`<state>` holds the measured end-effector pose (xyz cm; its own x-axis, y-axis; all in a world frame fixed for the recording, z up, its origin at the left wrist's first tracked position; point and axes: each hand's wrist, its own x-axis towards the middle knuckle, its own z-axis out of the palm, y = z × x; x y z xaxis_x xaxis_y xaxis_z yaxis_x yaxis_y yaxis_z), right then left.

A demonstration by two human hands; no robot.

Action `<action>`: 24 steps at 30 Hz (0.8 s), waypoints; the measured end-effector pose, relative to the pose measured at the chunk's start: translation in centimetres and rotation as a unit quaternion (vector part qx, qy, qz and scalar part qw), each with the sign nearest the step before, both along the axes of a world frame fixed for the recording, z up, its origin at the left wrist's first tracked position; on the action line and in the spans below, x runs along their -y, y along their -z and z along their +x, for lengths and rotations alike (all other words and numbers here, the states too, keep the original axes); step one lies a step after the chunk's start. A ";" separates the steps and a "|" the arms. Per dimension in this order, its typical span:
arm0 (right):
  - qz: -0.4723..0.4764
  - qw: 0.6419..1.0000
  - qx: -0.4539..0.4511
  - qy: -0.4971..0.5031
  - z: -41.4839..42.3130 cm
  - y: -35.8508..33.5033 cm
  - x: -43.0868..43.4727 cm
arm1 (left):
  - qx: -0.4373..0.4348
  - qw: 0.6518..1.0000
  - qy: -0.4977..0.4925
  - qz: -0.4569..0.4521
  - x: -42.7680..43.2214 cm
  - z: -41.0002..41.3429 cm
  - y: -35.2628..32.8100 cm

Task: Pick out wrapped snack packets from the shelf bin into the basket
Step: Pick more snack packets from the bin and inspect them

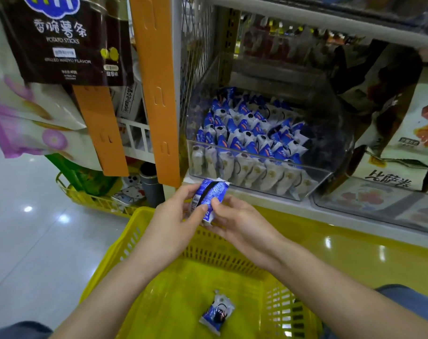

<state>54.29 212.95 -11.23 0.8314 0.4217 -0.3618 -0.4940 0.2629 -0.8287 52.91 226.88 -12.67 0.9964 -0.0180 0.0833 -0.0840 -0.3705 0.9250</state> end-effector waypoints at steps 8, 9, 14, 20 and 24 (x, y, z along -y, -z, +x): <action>-0.157 0.980 0.125 -0.001 -0.5 0.8 -1.0 | 0.053 0.984 -0.040 0.163 -0.5 -1.0 0.0; -0.182 0.972 0.147 -0.013 -0.6 0.9 -1.0 | 0.060 0.979 -0.044 0.187 -0.5 -1.0 -0.1; -0.243 0.947 0.199 -0.063 -0.6 1.3 -1.0 | 0.063 0.961 -0.052 0.265 -0.6 -0.9 -0.6; -0.322 0.914 0.232 -0.086 -0.5 1.7 -0.7 | 0.043 0.963 -0.042 0.263 -0.6 -0.7 -0.7; -0.314 0.920 0.227 -0.068 -0.4 1.8 -0.8 | 0.047 0.967 -0.050 0.247 -0.5 -0.4 -0.4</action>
